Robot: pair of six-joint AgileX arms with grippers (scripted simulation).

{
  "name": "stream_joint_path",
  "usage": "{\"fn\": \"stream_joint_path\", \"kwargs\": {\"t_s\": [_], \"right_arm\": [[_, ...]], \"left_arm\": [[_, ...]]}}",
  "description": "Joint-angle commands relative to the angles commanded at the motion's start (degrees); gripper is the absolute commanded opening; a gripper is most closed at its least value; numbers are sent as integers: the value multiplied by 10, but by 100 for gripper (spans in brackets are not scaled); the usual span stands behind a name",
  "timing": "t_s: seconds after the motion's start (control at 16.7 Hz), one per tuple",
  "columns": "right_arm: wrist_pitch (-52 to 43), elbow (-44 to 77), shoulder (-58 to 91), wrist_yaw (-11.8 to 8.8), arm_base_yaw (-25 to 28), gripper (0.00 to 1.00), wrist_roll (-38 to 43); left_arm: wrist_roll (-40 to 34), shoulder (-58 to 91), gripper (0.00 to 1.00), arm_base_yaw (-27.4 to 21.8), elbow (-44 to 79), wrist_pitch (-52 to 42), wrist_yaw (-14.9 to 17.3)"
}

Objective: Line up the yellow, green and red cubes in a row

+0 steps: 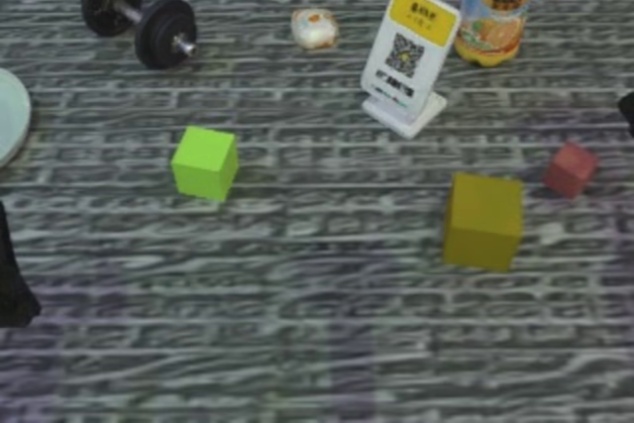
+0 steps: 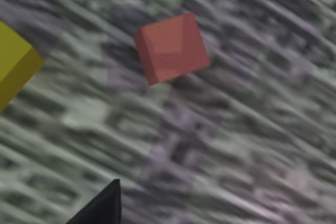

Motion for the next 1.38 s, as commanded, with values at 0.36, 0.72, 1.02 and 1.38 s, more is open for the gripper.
{"fn": "stream_joint_path", "kwargs": {"t_s": [0.36,0.72,1.02,1.38], "right_arm": [[-160,248,289,0,19,100,-92],[-229,377,424,-2,27,100,-135],[-229,378,426,-1,24,100,-136],[-135,316,455,-1,27,100,-136]], "left_arm": [[0,0,100,0,0,0,0],[0,0,100,0,0,0,0],[0,0,100,0,0,0,0],[0,0,100,0,0,0,0]]}}
